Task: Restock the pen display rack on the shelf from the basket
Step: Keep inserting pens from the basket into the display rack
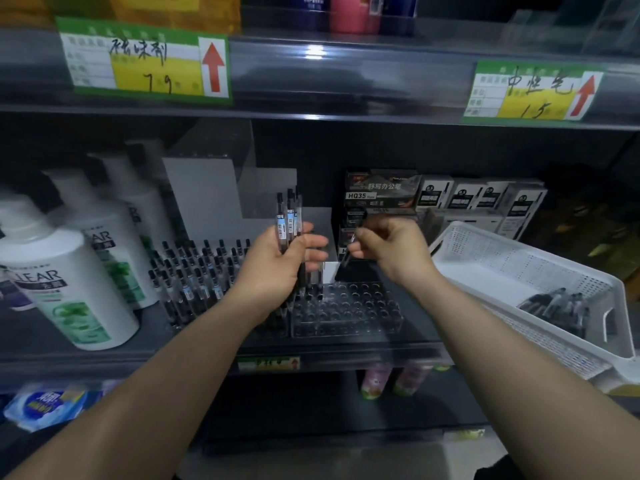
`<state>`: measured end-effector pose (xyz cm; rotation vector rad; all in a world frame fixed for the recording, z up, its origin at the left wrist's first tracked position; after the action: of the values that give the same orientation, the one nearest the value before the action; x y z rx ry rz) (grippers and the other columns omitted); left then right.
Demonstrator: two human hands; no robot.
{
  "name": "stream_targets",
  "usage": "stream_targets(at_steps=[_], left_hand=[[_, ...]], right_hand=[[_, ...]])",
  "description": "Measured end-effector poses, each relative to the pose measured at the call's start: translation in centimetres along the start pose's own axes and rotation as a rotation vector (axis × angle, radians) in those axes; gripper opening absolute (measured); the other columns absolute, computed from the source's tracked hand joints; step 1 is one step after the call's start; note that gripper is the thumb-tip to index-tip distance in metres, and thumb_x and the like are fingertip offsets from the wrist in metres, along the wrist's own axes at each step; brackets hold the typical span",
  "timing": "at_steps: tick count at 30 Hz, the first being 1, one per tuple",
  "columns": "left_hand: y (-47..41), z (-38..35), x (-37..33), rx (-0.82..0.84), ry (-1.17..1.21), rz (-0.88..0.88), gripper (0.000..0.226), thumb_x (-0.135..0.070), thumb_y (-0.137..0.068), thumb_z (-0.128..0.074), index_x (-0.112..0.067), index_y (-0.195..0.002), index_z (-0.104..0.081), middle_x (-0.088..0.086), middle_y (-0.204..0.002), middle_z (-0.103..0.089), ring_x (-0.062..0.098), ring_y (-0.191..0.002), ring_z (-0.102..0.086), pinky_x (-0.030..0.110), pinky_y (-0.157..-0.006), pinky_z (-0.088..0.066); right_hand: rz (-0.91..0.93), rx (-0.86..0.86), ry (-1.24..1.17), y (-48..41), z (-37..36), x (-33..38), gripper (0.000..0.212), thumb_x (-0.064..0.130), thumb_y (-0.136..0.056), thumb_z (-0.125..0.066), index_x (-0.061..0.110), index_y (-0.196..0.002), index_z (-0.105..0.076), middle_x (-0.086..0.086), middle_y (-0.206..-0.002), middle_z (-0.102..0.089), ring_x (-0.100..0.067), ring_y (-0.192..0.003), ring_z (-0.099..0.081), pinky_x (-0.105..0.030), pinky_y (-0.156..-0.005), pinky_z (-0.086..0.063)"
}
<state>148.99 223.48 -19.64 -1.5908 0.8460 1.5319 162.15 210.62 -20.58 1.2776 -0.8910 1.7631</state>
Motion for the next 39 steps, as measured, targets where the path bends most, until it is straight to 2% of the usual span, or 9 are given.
stream_targets(at_steps=[5,9,14,19,24,27,30,34,39], left_hand=[[0.0,0.2,0.0,-0.009,0.06,0.005,0.014,-0.009,-0.101,-0.045,-0.012,-0.112,-0.052,0.007,-0.101,-0.071,0.015,-0.088,-0.072,0.024,-0.078,-0.059],[0.1,0.5,0.1,-0.011,0.094,0.012,0.011,-0.006,-0.1,-0.046,-0.01,-0.107,-0.053,0.007,-0.099,-0.071,0.015,-0.088,-0.073,0.026,-0.078,-0.059],[0.3,0.5,0.2,-0.017,0.091,0.009,0.012,-0.006,-0.1,-0.046,-0.013,-0.102,-0.055,0.007,-0.098,-0.071,0.014,-0.088,-0.073,0.025,-0.077,-0.059],[0.3,0.7,0.3,-0.017,0.098,0.005,0.013,-0.005,-0.1,-0.045,-0.01,-0.108,-0.054,0.01,-0.1,-0.07,0.014,-0.087,-0.073,0.024,-0.076,-0.059],[0.3,0.6,0.4,-0.009,0.06,-0.004,0.014,-0.006,-0.1,-0.045,-0.014,-0.104,-0.057,0.007,-0.099,-0.071,0.014,-0.089,-0.073,0.025,-0.079,-0.058],[0.5,0.5,0.5,0.007,0.051,-0.012,0.015,-0.007,-0.099,-0.048,-0.015,-0.105,-0.059,0.004,-0.101,-0.072,0.013,-0.093,-0.072,0.027,-0.083,-0.058],[0.6,0.4,0.6,0.019,0.077,-0.007,0.015,-0.009,-0.098,-0.049,-0.017,-0.104,-0.061,0.002,-0.102,-0.073,0.012,-0.095,-0.071,0.03,-0.084,-0.057],[1.0,-0.2,1.3,0.049,0.083,0.025,0.016,-0.009,-0.098,-0.051,-0.017,-0.104,-0.062,0.0,-0.1,-0.074,0.013,-0.096,-0.071,0.032,-0.085,-0.057],[1.6,-1.4,3.0,0.109,0.123,0.123,0.018,-0.006,-0.097,-0.052,-0.009,-0.11,-0.063,0.007,-0.103,-0.074,0.018,-0.097,-0.072,0.033,-0.087,-0.057]], right_hand=[[0.021,0.043,0.121,-0.3,-1.7,-0.9,0.007,0.004,-0.092,-0.06,0.005,-0.094,-0.066,-0.006,-0.074,-0.067,-0.016,-0.066,-0.068,-0.028,-0.072,-0.059],[0.07,0.072,0.24,-0.1,-2.6,-1.2,0.015,0.005,-0.089,-0.064,-0.004,-0.1,-0.068,-0.012,-0.079,-0.069,-0.016,-0.065,-0.068,-0.034,-0.074,-0.06],[0.041,0.086,0.25,0.0,-3.0,-1.7,0.009,0.006,-0.087,-0.067,0.001,-0.095,-0.069,-0.013,-0.081,-0.07,-0.018,-0.07,-0.07,-0.038,-0.077,-0.06],[0.02,0.093,0.268,0.1,-3.0,-1.6,0.008,0.006,-0.087,-0.067,-0.001,-0.087,-0.065,-0.02,-0.08,-0.069,-0.015,-0.063,-0.068,-0.039,-0.073,-0.06],[0.096,0.077,0.427,0.2,-2.6,-1.4,0.011,0.013,-0.083,-0.071,0.016,-0.075,-0.064,-0.008,-0.074,-0.069,-0.023,-0.071,-0.071,-0.041,-0.074,-0.059],[0.085,0.104,0.467,0.3,-2.3,-1.5,0.009,0.018,-0.081,-0.074,0.02,-0.08,-0.065,-0.001,-0.072,-0.068,-0.019,-0.071,-0.07,-0.037,-0.073,-0.059],[0.044,0.107,0.463,0.2,-1.4,-1.4,0.012,0.018,-0.08,-0.076,0.018,-0.087,-0.066,-0.002,-0.074,-0.069,-0.022,-0.073,-0.07,-0.034,-0.073,-0.059],[-0.007,0.11,0.339,0.4,0.1,-0.9,0.016,0.008,-0.082,-0.072,0.02,-0.082,-0.063,-0.001,-0.069,-0.066,-0.019,-0.065,-0.067,-0.037,-0.071,-0.06],[0.03,0.212,0.089,1.8,1.3,1.8,0.01,0.008,-0.087,-0.066,0.007,-0.097,-0.069,0.013,-0.062,-0.066,-0.001,-0.055,-0.058,-0.017,-0.053,-0.049]])
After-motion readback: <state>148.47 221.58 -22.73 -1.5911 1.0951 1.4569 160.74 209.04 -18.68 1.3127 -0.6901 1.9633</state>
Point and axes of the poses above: each hand's wrist, its own y-axis away from the middle knuckle, its own z-axis out of the back of the hand, x = y × z, the point moved 5 cm from there along -y, towards the middle knuckle
